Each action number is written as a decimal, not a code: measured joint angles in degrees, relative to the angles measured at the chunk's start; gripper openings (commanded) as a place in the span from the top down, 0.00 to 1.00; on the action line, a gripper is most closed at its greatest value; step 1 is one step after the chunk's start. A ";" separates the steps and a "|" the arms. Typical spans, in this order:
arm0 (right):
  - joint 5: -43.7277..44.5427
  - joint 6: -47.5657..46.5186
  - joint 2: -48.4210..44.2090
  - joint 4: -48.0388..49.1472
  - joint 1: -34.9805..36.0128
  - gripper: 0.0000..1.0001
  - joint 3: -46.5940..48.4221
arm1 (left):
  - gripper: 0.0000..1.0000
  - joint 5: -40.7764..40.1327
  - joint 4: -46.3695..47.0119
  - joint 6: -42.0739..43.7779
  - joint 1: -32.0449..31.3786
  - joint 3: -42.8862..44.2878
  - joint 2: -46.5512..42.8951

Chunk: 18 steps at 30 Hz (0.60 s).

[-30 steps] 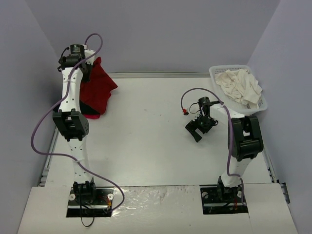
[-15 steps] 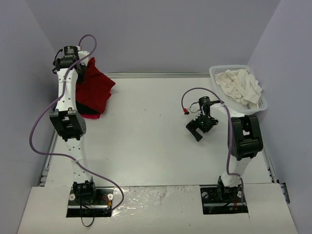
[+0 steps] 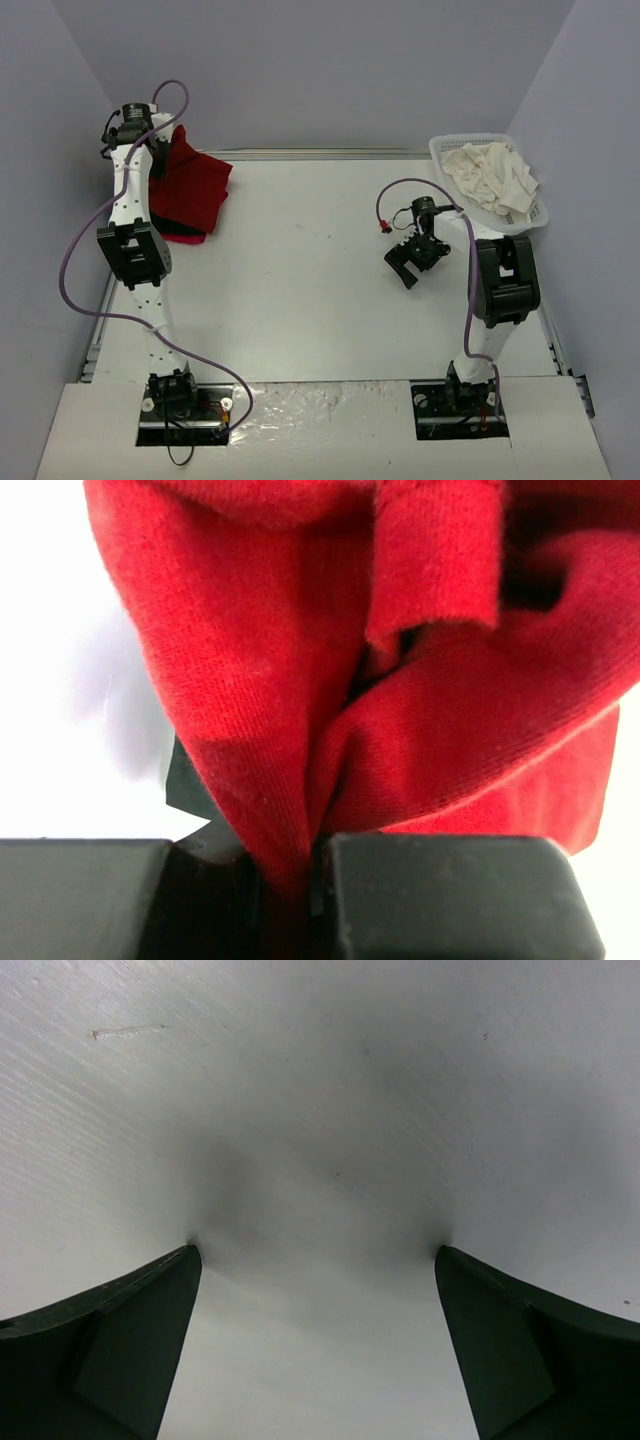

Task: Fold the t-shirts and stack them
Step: Put the neatly folded tshirt into the corner of the board with the left arm

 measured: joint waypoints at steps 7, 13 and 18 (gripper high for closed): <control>0.07 0.11 0.20 -0.09 -0.07 0.00 0.20 | 0.98 0.72 0.57 0.02 1.77 0.00 1.05; 0.31 0.17 0.55 -0.42 -0.09 0.00 0.59 | 0.98 1.14 1.11 0.28 2.45 0.00 1.31; 0.33 0.20 0.61 -0.44 -0.24 0.00 0.66 | 0.98 1.44 1.51 0.50 2.82 0.00 1.53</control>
